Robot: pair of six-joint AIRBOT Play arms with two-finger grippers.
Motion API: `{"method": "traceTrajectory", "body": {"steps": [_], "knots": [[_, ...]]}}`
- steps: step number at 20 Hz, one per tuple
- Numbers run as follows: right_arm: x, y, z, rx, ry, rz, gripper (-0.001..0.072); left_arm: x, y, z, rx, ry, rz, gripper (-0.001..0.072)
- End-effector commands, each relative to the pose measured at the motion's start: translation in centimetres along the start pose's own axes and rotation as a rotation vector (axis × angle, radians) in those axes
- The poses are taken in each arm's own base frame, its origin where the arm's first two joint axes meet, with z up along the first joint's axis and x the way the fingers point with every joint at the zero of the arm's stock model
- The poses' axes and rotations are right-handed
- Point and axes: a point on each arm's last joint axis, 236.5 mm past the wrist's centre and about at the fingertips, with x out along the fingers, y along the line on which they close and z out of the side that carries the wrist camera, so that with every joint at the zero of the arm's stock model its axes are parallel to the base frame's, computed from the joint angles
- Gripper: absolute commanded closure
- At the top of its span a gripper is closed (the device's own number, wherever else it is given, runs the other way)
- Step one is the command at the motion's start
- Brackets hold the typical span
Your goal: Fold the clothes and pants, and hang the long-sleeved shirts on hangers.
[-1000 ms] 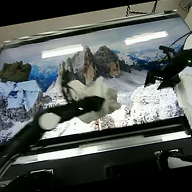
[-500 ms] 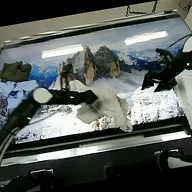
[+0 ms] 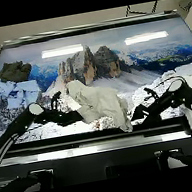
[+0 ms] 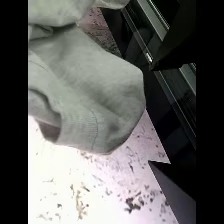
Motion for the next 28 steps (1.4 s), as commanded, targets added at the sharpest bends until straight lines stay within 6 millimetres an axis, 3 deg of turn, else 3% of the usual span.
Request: {"method": "traceTrajectory", "body": {"steps": [1,4,5,6,7,10,11,12,14,17,19,20,22,23,25,26,28], "knots": [[2.7,-0.4,-0.9,0.034,-0.012,0.066,0.0012,2.8,0.2,0.4,-0.038,-0.074,-0.022,0.0071],[3.3,-0.4,-0.7,0.057,-0.029,0.088,0.0013,4.1,-0.3,0.9,-0.091,-0.096,-0.046,0.0109],[3.5,-0.3,-0.5,0.061,-0.043,0.098,0.0013,4.3,-0.4,1.3,-0.093,-0.115,-0.045,0.0174],[3.7,0.0,-0.2,0.055,-0.057,0.111,0.0013,4.2,-0.5,1.7,-0.099,-0.134,-0.049,0.0474],[4.2,0.3,-0.3,0.035,-0.056,0.107,0.0013,4.2,-0.7,2.1,-0.110,-0.150,-0.056,0.0686],[6.6,0.9,0.0,-0.060,-0.074,0.026,0.0018,4.0,-0.9,2.5,-0.109,-0.160,-0.062,0.0683],[7.1,1.0,1.0,-0.070,-0.115,-0.001,0.0057,3.9,-1.1,2.5,-0.107,-0.162,-0.065,0.0683],[7.3,1.1,1.7,-0.071,-0.148,-0.011,0.0194,3.7,-1.3,2.7,-0.102,-0.167,-0.069,0.0683],[6.9,1.6,2.3,-0.073,-0.166,-0.008,0.0682,2.8,-2.1,3.2,-0.075,-0.193,-0.080,0.0683],[4.7,3.6,2.5,-0.187,-0.152,-0.018,0.0676,-0.5,-4.1,5.3,0.028,-0.273,-0.117,0.0685],[0.6,6.0,4.1,-0.307,-0.235,-0.073,0.0676,-5.3,-6.2,7.7,0.109,-0.380,-0.152,0.0686],[-2.6,7.5,5.3,-0.340,-0.321,-0.098,0.0676,-8.7,-7.4,9.1,0.150,-0.459,-0.163,0.0686],[-12.7,11.6,8.0,-0.374,-0.613,-0.119,0.0676,-18.1,-10.8,11.7,0.242,-0.675,-0.190,0.0686],[-18.3,13.8,8.4,-0.400,-0.770,-0.114,0.0675,-23.9,-13.1,12.3,0.297,-0.805,-0.208,0.0686],[-30.2,19.0,6.3,-0.496,-1.113,-0.102,0.0675,-34.4,-17.8,11.0,0.417,-1.036,-0.232,0.0686],[-35.0,21.6,3.9,-0.550,-1.266,-0.098,0.0674,-39.4,-20.2,9.3,0.482,-1.146,-0.240,0.0685],[-40.5,25.4,-1.3,-0.647,-1.465,-0.089,0.0674,-46.6,-24.3,4.8,0.594,-1.322,-0.260,0.0685]]}}
